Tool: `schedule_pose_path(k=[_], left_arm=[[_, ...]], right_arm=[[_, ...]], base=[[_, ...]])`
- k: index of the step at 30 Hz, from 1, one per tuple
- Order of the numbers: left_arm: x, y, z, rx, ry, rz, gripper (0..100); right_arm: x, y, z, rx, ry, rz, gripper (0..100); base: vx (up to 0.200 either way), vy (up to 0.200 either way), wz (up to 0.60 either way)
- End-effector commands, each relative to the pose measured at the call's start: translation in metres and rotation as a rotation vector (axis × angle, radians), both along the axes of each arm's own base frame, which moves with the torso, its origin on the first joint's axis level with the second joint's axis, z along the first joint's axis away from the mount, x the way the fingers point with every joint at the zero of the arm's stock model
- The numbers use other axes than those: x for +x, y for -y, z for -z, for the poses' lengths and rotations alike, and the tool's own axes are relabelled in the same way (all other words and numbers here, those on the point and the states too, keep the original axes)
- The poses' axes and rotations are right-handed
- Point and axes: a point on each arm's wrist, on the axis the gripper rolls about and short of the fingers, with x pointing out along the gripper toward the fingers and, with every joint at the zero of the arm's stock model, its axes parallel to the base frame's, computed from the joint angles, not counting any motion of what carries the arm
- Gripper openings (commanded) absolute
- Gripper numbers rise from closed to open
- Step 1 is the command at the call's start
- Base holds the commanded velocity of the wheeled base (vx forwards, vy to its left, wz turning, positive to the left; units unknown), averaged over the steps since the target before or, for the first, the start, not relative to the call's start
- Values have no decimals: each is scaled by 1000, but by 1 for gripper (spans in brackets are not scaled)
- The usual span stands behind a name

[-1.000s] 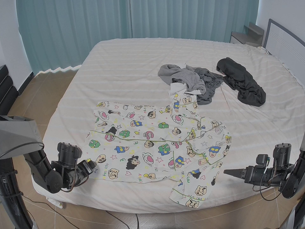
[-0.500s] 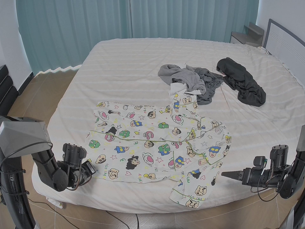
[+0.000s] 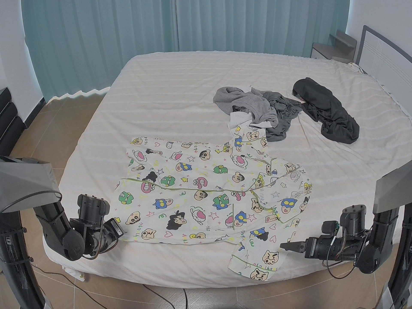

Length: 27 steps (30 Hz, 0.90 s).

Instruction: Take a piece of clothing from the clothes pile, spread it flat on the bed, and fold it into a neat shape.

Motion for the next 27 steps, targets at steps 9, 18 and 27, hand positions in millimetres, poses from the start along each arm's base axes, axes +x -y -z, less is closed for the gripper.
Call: schedule_pose_path(k=[9,18,27], left_arm=[[-15,-4,-15,3,23,2,0],[-16,-4,-16,3,26,2,0],[-18,-5,-13,3,9,2,0]], right_arm=[[3,-35,33,-19,-54,-52,100],[10,-39,38,-28,-35,-33,100],[11,-44,41,-43,-34,-34,0]], base=[[0,0,0],[0,0,0],[0,0,0]])
